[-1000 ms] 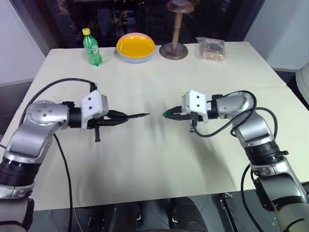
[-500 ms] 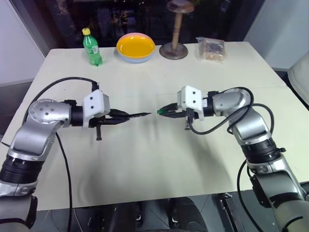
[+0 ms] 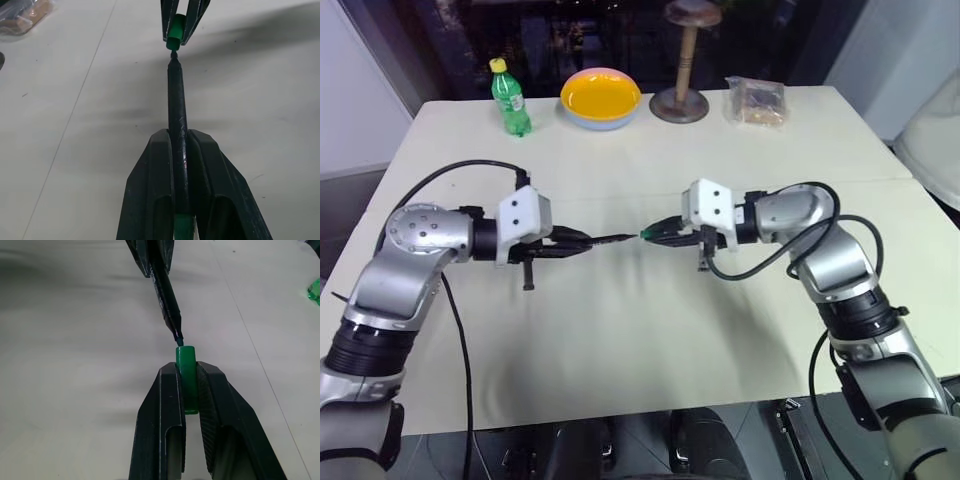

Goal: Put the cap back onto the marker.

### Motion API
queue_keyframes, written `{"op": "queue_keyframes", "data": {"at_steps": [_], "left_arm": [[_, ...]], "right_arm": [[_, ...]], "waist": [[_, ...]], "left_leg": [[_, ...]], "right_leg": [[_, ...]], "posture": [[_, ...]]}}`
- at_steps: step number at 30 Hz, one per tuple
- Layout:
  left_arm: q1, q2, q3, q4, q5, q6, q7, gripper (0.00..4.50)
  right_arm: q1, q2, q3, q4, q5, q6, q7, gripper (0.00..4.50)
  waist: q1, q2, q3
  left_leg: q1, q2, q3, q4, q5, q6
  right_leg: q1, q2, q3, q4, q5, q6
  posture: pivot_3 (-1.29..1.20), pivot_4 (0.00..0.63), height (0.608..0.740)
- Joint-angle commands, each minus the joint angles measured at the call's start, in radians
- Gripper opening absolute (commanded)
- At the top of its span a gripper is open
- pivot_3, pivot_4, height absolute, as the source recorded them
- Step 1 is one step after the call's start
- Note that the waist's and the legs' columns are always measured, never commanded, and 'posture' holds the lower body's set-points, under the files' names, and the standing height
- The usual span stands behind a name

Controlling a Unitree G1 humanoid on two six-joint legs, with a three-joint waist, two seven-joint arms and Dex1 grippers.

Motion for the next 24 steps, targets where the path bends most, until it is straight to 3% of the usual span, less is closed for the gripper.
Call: {"op": "queue_keyframes", "data": {"at_steps": [1,24], "left_arm": [[-0.023,-0.003,0.009,-0.015,0.001,-0.012,0.003,0.00],[-0.043,-0.033,-0.011,-0.022,0.021,-0.024,-0.004,0.00]], "right_arm": [[-0.029,0.005,-0.005,-0.049,0.019,-0.001,-0.005,0.02],[-0.050,0.024,0.028,-0.060,0.026,0.004,0.009,0.02]], "waist": [[0.000,0.000,0.000],[0.000,0.000,0.000]], "left_leg": [[0.000,0.000,0.000,0.000,0.000,0.000],[0.000,0.000,0.000,0.000,0.000,0.000]], "right_leg": [[0.000,0.000,0.000,0.000,0.000,0.000],[0.000,0.000,0.000,0.000,0.000,0.000]], "posture": [[0.00,0.150,0.740],[0.00,0.150,0.740]]}}
